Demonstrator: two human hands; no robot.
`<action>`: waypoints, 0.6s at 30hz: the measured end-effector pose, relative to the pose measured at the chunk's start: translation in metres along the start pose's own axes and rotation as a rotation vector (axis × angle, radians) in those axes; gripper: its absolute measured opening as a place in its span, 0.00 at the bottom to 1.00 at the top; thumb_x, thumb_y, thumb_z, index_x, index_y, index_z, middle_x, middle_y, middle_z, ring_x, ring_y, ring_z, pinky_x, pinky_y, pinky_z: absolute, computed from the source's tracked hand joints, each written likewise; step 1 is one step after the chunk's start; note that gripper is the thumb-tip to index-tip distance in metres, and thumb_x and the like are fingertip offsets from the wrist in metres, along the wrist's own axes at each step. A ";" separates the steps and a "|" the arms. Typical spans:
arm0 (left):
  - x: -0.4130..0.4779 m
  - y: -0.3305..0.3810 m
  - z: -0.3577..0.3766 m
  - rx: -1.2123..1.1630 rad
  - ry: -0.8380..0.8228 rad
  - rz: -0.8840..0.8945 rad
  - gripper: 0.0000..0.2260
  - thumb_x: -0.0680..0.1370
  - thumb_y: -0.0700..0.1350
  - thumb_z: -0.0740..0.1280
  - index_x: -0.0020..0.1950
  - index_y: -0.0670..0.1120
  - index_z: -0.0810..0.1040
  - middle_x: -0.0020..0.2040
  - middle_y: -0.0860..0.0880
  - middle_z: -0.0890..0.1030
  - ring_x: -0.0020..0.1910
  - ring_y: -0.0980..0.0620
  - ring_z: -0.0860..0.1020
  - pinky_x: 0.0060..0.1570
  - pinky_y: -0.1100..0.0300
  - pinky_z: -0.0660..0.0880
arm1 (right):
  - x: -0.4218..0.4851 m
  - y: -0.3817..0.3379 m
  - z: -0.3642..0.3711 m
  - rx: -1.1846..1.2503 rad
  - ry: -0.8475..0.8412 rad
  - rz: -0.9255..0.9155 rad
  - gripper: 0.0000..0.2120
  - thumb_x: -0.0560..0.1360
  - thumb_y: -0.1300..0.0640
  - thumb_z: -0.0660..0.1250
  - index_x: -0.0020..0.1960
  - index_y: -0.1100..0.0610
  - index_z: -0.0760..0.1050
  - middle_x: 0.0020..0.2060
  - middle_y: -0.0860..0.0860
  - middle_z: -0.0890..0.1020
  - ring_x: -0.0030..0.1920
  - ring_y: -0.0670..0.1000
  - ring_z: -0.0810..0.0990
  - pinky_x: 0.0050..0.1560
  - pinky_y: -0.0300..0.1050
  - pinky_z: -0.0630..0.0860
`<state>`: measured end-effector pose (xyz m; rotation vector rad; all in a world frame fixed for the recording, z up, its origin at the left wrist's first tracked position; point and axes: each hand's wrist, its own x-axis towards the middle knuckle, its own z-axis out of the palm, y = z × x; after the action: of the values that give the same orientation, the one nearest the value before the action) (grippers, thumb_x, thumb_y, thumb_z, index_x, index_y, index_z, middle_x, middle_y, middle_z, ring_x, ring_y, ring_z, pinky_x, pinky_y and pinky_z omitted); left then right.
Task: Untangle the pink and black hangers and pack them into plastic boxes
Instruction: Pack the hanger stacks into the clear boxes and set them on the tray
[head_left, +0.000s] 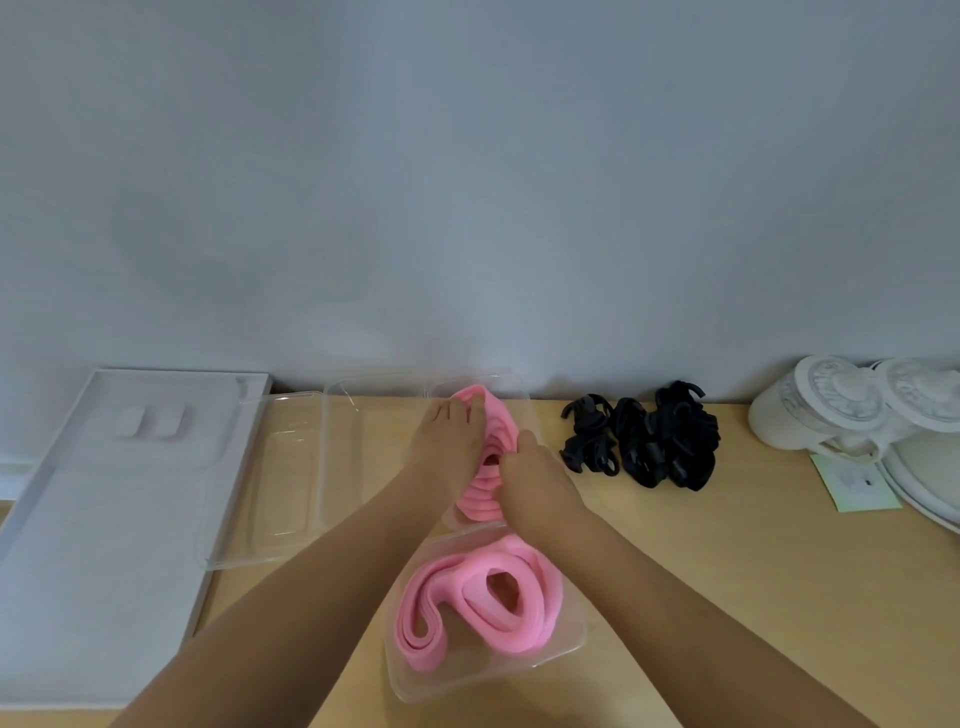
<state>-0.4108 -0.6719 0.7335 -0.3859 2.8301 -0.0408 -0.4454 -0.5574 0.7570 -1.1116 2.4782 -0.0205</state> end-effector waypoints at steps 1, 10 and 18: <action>0.000 0.000 -0.001 -0.011 -0.004 -0.002 0.25 0.83 0.44 0.49 0.76 0.36 0.44 0.73 0.38 0.61 0.70 0.41 0.63 0.70 0.55 0.53 | -0.002 0.001 0.001 0.016 -0.006 -0.003 0.13 0.76 0.67 0.57 0.60 0.63 0.72 0.60 0.58 0.67 0.57 0.57 0.71 0.45 0.43 0.64; -0.003 0.023 -0.029 -0.213 0.273 0.032 0.20 0.78 0.39 0.57 0.69 0.39 0.64 0.70 0.43 0.65 0.72 0.46 0.59 0.70 0.60 0.53 | -0.033 0.031 -0.019 0.322 0.306 0.019 0.09 0.78 0.56 0.58 0.52 0.60 0.72 0.46 0.50 0.73 0.46 0.52 0.74 0.42 0.44 0.68; 0.031 0.093 -0.029 -0.826 0.140 0.022 0.12 0.77 0.42 0.62 0.59 0.41 0.73 0.54 0.44 0.77 0.54 0.45 0.76 0.56 0.54 0.71 | -0.031 0.111 -0.015 0.483 0.522 0.418 0.16 0.76 0.56 0.62 0.62 0.61 0.72 0.59 0.56 0.72 0.60 0.55 0.69 0.58 0.43 0.65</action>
<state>-0.4716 -0.5903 0.7465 -0.5228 2.8496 1.1635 -0.5116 -0.4622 0.7619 -0.4052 2.8712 -0.8306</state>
